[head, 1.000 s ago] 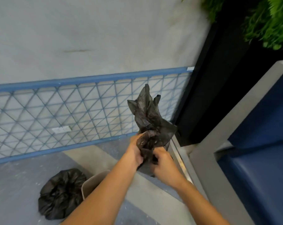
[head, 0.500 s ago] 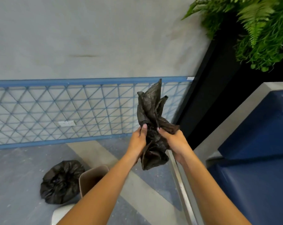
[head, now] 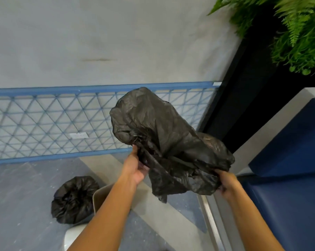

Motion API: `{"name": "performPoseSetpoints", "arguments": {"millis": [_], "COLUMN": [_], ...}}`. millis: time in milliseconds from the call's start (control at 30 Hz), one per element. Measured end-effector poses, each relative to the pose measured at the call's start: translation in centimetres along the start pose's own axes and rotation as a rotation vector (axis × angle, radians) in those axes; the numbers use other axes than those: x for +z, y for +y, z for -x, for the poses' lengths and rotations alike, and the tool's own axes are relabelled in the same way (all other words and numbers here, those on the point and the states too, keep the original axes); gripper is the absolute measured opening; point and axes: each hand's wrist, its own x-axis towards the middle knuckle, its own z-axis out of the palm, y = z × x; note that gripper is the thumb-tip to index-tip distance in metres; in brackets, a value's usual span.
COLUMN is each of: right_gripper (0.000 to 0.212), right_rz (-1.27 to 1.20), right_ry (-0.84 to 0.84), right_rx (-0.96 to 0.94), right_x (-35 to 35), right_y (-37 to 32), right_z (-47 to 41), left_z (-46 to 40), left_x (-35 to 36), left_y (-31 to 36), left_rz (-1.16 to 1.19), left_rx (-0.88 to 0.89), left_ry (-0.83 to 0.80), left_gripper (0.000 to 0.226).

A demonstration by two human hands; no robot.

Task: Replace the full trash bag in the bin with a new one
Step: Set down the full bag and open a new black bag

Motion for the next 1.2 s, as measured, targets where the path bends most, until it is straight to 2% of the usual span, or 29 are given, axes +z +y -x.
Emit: {"name": "performPoseSetpoints", "arguments": {"millis": [100, 167, 200, 267, 300, 333, 367, 433, 467, 500, 533, 600, 667, 733, 800, 900, 1000, 1133, 1200], "right_gripper": [0.045, 0.055, 0.054, 0.044, 0.044, 0.050, 0.064, 0.098, 0.108, 0.108, 0.100, 0.060, 0.031, 0.027, 0.036, 0.046, 0.049, 0.049, 0.051], "right_rz": [-0.004, -0.024, 0.013, 0.234, 0.434, 0.654, 0.858, 1.142, 1.237, 1.317, 1.365, 1.242, 0.881, 0.574, 0.473, 0.319, 0.141, 0.144, 0.151], "right_ry": [0.354, 0.608, 0.662, 0.641, 0.593, 0.542, 0.482, 0.322, 0.237, 0.154, 0.062, -0.162, -0.346, -0.389, -0.325, -0.157, 0.027, 0.277, 0.357], "right_rx": [-0.371, -0.842, -1.100, -1.567, -1.720, -1.770, -1.712, -1.411, -1.241, -1.086, -0.944, -0.685, -0.404, -0.132, 0.023, 0.042, -0.073, -0.445, -0.575], "right_x": [-1.5, -1.0, -0.1, 2.4, 4.0, 5.5, 6.9, 9.1, 9.9, 10.5, 10.9, 11.2, 10.7, 9.5, 8.4, 8.4, 9.3, 10.9, 12.0], "right_y": [0.0, -1.5, -2.1, -2.4, -2.2, -1.9, -1.7, -1.4, -1.5, -1.6, -1.4, -0.9, -0.6, -0.5, -0.1, 0.9, 2.1, 2.9, 3.4], "right_z": [0.3, 3.5, 5.6, 9.0, 9.9, 10.1, 9.8, 8.4, 7.3, 6.1, 4.7, 3.4, 3.1, 2.8, 2.4, 1.6, 1.6, 4.2, 6.1], "left_z": [0.0, -0.2, -0.2, -0.3, -0.2, 0.0, 0.3, 1.1, 1.4, 1.8, 2.2, 2.7, 3.2, 3.6, 3.1, 2.2, 2.3, 4.7, 5.7], "left_x": [-0.2, -0.5, -0.7, -1.1, -1.2, -1.4, -1.6, -2.1, -2.4, -2.7, -3.0, -3.6, -4.4, -5.2, -6.5, -8.5, -9.9, -9.2, -7.8], "left_y": [-0.4, -0.8, -1.0, -1.3, -1.4, -1.6, -1.7, -2.0, -2.1, -2.1, -2.1, -2.0, -1.6, -0.5, 0.9, 2.6, 4.0, 3.0, 0.8], "left_rz": [-0.099, -0.160, -0.188, -0.234, -0.259, -0.287, -0.320, -0.389, -0.424, -0.449, -0.466, -0.482, -0.485, -0.429, -0.388, -0.348, -0.305, -0.358, -0.484], "left_rx": [-0.020, -0.022, -0.026, -0.023, -0.019, -0.019, -0.020, -0.022, -0.019, -0.023, -0.029, -0.060, -0.099, -0.123, -0.101, -0.047, -0.047, -0.143, -0.239], "left_ry": [-0.072, -0.085, -0.084, -0.086, -0.094, -0.106, -0.123, -0.165, -0.186, -0.200, -0.217, -0.255, -0.249, -0.202, -0.128, -0.013, 0.082, 0.034, -0.109], "left_gripper": [0.042, 0.044, 0.046, 0.050, 0.050, 0.048, 0.045, 0.041, 0.039, 0.036, 0.033, 0.029, 0.030, 0.040, 0.058, 0.077, 0.097, 0.117, 0.114]}}
